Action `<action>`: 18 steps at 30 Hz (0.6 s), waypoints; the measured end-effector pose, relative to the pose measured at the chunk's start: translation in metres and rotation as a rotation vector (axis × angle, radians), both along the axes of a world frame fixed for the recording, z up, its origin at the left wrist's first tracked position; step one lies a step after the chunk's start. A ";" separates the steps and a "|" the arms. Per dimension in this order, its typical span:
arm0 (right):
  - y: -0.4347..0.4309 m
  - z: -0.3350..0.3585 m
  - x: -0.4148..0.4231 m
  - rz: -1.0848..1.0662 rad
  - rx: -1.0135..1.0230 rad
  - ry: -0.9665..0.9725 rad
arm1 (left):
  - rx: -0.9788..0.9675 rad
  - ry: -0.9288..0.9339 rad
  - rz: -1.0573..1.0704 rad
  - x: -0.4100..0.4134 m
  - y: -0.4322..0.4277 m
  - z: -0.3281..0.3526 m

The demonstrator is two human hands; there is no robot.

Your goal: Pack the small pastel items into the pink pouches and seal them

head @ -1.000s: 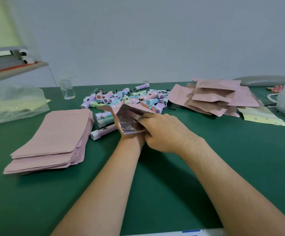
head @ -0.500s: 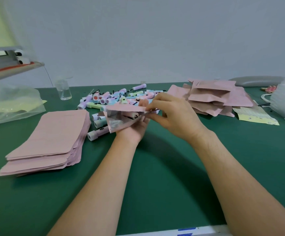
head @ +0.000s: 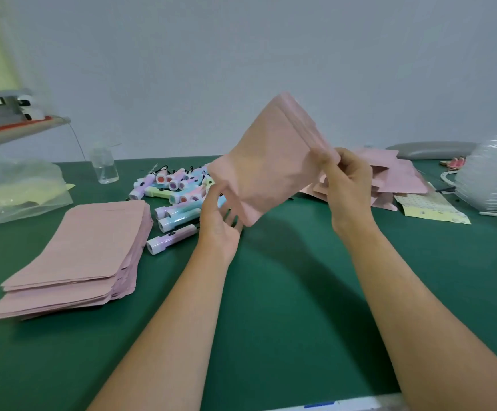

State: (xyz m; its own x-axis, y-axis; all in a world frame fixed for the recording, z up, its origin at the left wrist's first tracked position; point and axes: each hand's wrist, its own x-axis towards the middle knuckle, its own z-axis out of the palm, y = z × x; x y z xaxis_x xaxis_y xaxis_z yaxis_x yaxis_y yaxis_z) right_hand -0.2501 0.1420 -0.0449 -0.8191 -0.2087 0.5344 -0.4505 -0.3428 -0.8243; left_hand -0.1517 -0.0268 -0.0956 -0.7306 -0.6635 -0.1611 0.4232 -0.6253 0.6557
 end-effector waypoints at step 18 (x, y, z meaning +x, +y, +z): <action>0.015 -0.044 -0.061 0.217 -0.112 -0.653 | -0.381 -0.016 -0.367 -0.001 -0.003 -0.008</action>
State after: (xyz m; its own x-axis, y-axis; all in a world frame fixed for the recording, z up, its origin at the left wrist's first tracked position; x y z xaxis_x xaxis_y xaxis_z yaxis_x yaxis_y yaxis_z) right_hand -0.3109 0.1574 -0.0892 -0.9259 -0.3768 -0.0256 0.2140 -0.4674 -0.8578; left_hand -0.1527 -0.0294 -0.1036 -0.9253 -0.3781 0.0285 0.2094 -0.4467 0.8698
